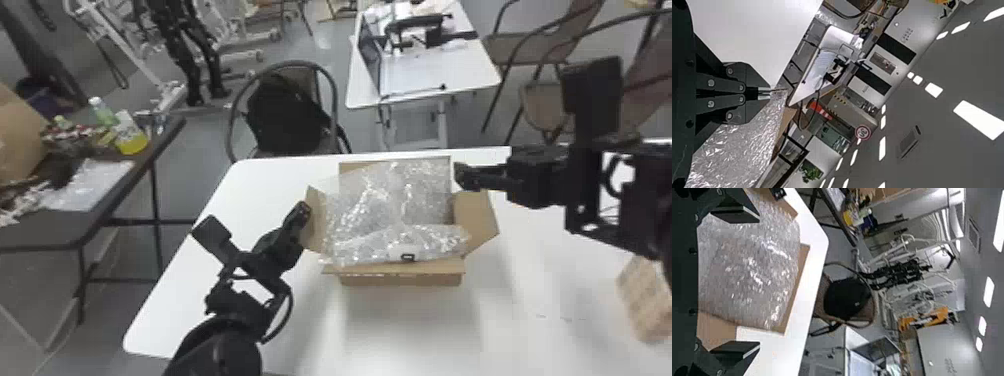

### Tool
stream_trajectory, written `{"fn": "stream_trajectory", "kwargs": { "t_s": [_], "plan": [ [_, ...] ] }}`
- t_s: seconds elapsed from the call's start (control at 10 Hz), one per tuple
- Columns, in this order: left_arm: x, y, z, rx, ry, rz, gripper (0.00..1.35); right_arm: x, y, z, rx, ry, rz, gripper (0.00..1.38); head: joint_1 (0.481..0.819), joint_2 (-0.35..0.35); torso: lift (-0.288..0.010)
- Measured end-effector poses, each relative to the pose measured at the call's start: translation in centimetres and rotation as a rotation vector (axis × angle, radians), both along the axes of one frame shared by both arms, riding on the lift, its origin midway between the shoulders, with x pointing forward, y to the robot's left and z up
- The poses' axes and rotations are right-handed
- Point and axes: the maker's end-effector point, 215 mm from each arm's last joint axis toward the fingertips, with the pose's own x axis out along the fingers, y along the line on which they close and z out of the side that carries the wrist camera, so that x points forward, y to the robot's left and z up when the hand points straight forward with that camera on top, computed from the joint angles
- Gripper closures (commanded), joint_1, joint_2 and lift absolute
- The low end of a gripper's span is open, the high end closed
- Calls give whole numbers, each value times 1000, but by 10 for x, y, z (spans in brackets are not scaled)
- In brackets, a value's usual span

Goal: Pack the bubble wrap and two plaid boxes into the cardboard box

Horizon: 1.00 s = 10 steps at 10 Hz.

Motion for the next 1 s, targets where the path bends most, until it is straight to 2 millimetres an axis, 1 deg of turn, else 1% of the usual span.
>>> {"fn": "stream_trajectory", "kwargs": {
  "t_s": [0.1, 0.2, 0.3, 0.4, 0.5, 0.6, 0.7, 0.8, 1.0],
  "plan": [
    [-3, 11, -3, 0, 6, 18, 1220, -8, -30, -5, -12, -52, -58, 144, 661, 284, -108],
    [-9, 25, -8, 0, 15, 42, 1220, -20, -58, -22, -48, -111, -101, 144, 680, 274, -108],
    [-14, 36, -11, 2, 21, 62, 1220, -33, -76, -40, -86, -162, -122, 145, 695, 270, -108],
    [-21, 48, -15, 5, 27, 85, 1220, -51, -92, -64, -99, -186, -133, 145, 695, 271, -108],
    [-26, 57, -19, 7, 32, 102, 1219, -69, -107, -85, -93, -196, -140, 145, 695, 275, -108],
    [-32, 65, -23, 9, 39, 116, 1220, -84, -121, -92, -85, -236, -143, 145, 695, 275, -108],
    [-36, 71, -27, 10, 46, 126, 1220, -95, -135, -98, -88, -253, -147, 145, 695, 271, -108],
    [-40, 74, -30, 10, 52, 133, 1220, -105, -141, -102, -91, -250, -133, 145, 695, 270, -108],
    [-42, 76, -31, 9, 54, 136, 1219, -119, -145, -106, -115, -253, -102, 145, 695, 274, -108]
  ]
}}
